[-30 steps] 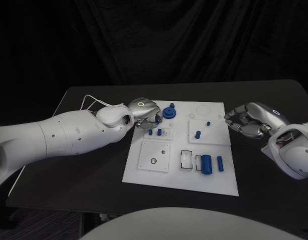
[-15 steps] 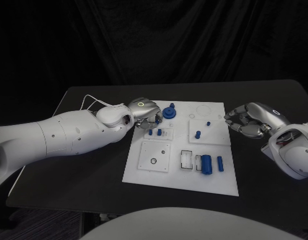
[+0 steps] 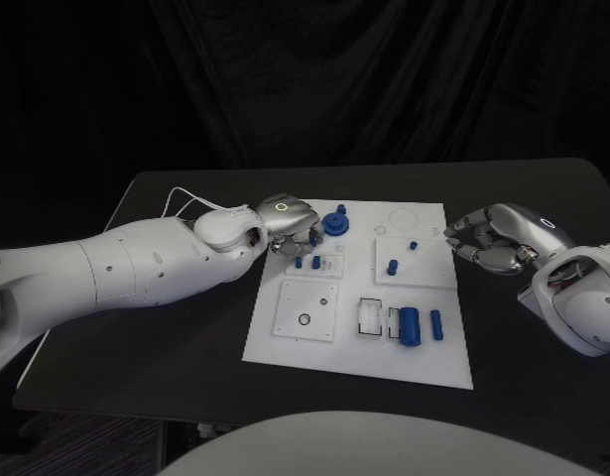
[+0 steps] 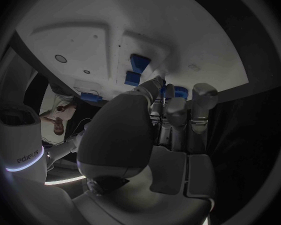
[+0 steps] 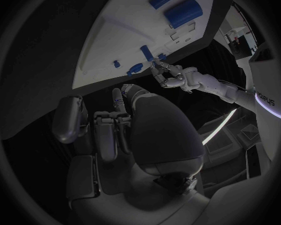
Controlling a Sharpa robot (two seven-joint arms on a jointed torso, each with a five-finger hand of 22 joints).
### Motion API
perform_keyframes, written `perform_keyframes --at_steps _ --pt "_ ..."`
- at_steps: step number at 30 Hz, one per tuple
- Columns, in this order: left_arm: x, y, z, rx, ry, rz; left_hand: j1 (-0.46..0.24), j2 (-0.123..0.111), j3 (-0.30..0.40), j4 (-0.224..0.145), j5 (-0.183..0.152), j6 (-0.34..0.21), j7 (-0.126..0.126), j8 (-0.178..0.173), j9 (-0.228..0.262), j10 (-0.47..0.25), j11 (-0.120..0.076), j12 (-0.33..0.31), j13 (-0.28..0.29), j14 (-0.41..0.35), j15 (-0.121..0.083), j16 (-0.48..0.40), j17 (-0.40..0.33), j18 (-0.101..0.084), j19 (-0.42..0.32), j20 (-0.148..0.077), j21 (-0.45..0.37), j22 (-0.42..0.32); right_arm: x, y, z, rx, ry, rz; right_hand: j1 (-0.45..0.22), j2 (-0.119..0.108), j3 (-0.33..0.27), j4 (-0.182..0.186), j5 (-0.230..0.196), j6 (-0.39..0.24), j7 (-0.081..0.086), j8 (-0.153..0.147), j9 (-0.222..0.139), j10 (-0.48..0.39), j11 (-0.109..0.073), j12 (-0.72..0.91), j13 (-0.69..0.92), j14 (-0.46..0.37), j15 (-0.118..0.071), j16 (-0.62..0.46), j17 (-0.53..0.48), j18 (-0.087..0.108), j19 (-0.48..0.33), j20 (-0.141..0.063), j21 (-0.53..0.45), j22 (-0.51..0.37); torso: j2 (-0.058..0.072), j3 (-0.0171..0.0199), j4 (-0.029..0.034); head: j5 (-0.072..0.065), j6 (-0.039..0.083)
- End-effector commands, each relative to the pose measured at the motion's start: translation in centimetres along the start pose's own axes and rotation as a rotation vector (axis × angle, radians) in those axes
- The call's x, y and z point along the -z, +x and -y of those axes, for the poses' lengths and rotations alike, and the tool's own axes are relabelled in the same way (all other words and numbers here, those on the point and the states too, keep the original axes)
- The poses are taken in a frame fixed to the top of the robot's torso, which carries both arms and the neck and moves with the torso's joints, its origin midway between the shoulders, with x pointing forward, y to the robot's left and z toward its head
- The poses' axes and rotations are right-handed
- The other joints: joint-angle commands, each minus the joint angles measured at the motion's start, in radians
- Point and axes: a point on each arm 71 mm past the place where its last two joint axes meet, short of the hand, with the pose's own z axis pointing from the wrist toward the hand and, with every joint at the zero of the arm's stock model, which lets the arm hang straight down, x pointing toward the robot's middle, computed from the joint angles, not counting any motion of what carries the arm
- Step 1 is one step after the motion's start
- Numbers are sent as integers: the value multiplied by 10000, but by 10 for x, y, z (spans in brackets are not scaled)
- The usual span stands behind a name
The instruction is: Assemble the parts on the task board
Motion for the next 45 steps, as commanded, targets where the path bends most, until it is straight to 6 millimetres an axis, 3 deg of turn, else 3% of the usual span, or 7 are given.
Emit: perform_keyframes --at_steps 1,13,45 --pt "-2 3 2 35 43 -277 -87 -11 16 41 -53 -81 3 -62 -18 -78 -7 -54 -3 -63 1 -76 -26 138 -86 -6 -56 847 0 1 0 14 -23 -56 92 6 33 -34 60 74 -17 -16 7 762 53 -32 2193 991 37 -64 2517 183 -48 -27 -34 1480 4 -1 -2 -8 -2" --pt "-2 6 0 56 -14 -581 -120 -48 32 39 -105 -253 -24 -176 -66 -159 -2 -146 -21 -137 7 -176 -167 162 -142 4 -257 808 1 1 0 13 -17 -65 92 6 33 -34 60 74 -17 -16 7 762 53 -32 2193 991 37 -64 2517 183 -48 -27 -34 1480 3 0 2 -16 -2" --pt "10 10 -6 143 -192 -955 -202 -42 17 57 -132 26 10 -36 3 -50 -2 -148 1 -222 20 -275 -303 176 -184 23 -439 782 1 1 1 33 15 -126 92 6 33 -34 60 74 -17 -16 7 762 53 -32 2193 991 37 -64 2517 183 -48 -27 -34 1480 -3 -1 4 49 -2"
